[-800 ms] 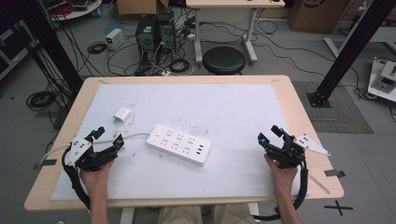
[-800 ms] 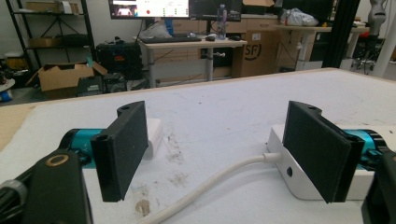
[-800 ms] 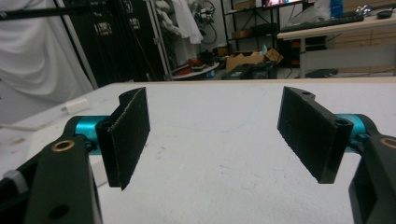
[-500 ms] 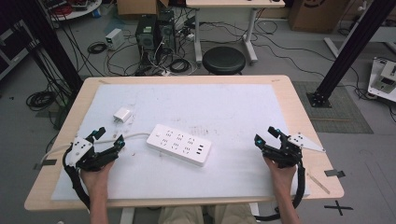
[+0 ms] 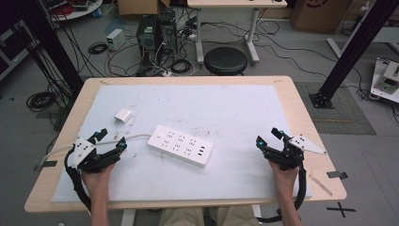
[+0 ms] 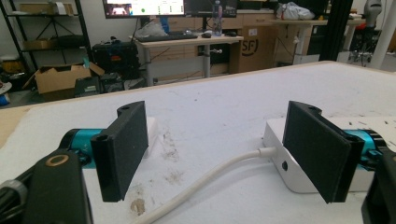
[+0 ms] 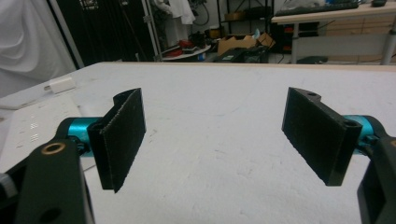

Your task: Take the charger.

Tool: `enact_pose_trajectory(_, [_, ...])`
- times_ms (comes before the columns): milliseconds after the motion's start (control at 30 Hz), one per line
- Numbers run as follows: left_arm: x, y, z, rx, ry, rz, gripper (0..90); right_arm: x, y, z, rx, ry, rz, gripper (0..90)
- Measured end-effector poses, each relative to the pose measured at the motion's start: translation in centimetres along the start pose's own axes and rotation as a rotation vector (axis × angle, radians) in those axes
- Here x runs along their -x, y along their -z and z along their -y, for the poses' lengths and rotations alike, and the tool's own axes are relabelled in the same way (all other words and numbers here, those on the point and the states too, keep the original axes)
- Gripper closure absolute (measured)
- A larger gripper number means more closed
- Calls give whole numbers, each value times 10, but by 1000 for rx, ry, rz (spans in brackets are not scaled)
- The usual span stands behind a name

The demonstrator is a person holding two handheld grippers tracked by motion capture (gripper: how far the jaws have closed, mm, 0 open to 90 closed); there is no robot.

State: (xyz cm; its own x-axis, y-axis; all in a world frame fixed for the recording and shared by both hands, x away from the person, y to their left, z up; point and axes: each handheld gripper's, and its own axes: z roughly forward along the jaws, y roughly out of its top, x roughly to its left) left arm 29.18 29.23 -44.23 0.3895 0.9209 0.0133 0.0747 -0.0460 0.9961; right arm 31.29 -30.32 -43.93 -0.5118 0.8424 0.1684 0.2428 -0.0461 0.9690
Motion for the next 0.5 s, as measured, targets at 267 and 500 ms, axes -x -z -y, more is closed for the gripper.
enact_pose_trajectory(267, [0,-1,0,1,11,-6,223,-2,-1,-1,-24,13,-10,218])
enact_pose_trajectory(500, [1,-3,0,10,50,12,223,-2,-2,0,-21,21,-14,218])
